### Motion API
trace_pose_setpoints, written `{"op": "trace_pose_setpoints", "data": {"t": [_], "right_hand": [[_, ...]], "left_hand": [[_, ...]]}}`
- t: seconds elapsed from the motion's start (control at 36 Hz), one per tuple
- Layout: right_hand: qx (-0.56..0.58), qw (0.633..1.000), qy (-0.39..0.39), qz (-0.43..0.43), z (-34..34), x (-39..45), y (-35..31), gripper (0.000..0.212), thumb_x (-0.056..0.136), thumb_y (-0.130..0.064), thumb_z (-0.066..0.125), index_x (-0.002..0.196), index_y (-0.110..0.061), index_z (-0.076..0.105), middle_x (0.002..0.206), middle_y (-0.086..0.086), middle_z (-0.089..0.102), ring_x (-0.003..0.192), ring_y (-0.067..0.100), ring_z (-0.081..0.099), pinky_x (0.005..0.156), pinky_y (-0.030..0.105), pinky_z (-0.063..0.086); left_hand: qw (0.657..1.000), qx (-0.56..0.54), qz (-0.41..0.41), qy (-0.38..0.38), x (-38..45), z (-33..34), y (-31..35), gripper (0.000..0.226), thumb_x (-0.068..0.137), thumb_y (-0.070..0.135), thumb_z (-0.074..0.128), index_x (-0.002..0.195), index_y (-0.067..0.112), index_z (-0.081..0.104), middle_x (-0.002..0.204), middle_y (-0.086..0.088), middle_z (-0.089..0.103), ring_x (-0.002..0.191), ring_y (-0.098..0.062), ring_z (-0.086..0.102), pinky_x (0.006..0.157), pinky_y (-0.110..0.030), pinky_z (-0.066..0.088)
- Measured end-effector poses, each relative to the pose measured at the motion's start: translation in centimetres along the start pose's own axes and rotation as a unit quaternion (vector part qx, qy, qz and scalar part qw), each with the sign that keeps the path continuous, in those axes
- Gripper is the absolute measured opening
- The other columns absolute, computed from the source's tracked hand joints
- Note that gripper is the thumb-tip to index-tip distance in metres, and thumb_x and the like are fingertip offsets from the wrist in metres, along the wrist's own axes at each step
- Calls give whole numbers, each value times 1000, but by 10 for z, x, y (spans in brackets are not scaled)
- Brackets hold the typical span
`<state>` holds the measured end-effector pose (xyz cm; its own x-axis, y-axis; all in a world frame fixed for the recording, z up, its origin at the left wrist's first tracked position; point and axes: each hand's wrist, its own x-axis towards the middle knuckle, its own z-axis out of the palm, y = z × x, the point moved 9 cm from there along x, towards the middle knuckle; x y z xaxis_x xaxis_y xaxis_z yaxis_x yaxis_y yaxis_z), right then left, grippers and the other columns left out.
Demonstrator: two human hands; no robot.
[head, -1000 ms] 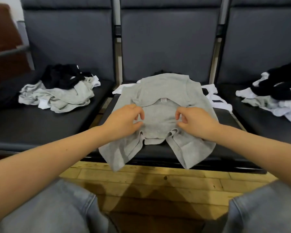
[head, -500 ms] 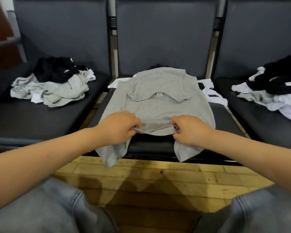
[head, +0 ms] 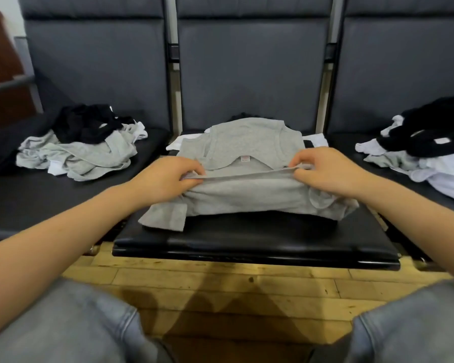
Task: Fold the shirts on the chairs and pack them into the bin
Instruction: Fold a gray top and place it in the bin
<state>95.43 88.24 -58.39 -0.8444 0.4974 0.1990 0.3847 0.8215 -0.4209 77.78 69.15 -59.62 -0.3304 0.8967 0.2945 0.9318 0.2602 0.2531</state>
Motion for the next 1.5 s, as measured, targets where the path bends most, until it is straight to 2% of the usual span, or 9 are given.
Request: {"op": "trace_pose_setpoints", "data": {"t": [0.22,0.53,0.72,0.86,1.06,1.19,1.31,1.42,1.5], "right_hand": [[-123,992,13,20,-15,4,38,22,88,-8,49,100,-14,66,88,2,62,85,23,56,66,31,39],[152,976,110,107,-57,-15,82,23,92,-6,47,85,4,67,83,16,63,79,29,55,66,33,37],[147,973,138,108,-65,-28,95,45,95,-29,58,58,-7,44,60,9,38,61,20,37,55,32,29],[-34,992,62,108,-50,-31,105,32,96,-22,55,67,-10,56,66,3,54,77,26,53,65,33,34],[31,982,132,132,-62,-41,123,21,91,-3,47,78,3,62,75,12,57,78,29,52,64,33,33],[85,968,214,101,-84,-58,118,43,96,-23,56,61,-1,43,57,10,37,56,16,38,59,37,35],[403,879,208,148,-73,-60,132,27,99,-21,55,87,2,65,84,9,63,85,17,59,82,38,51],[597,774,141,155,-50,-55,120,20,102,-23,46,105,-11,61,93,1,68,93,15,65,75,32,58],[577,794,81,174,-32,-57,103,21,104,-21,40,103,-19,61,101,-1,67,93,15,63,74,34,55]], "left_hand": [[987,135,-76,-43,4,-7,-41,27,88,22,48,83,1,63,87,-12,57,86,-28,55,77,-39,44],[919,-308,-212,125,-12,-45,-61,36,89,24,59,54,25,62,46,16,52,56,-3,51,53,-17,37],[973,141,13,180,-17,-74,-28,38,88,40,50,66,13,65,71,0,60,74,-25,59,63,-28,35],[935,337,-67,86,-18,-59,-35,38,93,40,49,60,23,55,74,-7,65,77,-32,62,70,-35,39],[966,-91,-196,144,-34,-55,-64,33,99,18,50,73,-2,57,71,-10,54,73,-23,51,68,-34,38],[763,-592,-187,183,-41,-48,-69,19,94,14,55,109,3,63,103,-12,62,91,-16,62,83,-31,51],[707,-660,-193,170,-43,-43,-65,26,98,25,52,120,14,60,113,-3,68,102,-13,67,80,-27,58],[738,-596,-245,201,-46,-39,-70,33,100,30,51,127,12,59,122,-3,66,110,-17,63,74,-29,57],[879,-359,-222,221,-52,-57,-54,22,101,29,49,90,18,65,98,-1,65,89,-12,59,80,-21,45]]}}
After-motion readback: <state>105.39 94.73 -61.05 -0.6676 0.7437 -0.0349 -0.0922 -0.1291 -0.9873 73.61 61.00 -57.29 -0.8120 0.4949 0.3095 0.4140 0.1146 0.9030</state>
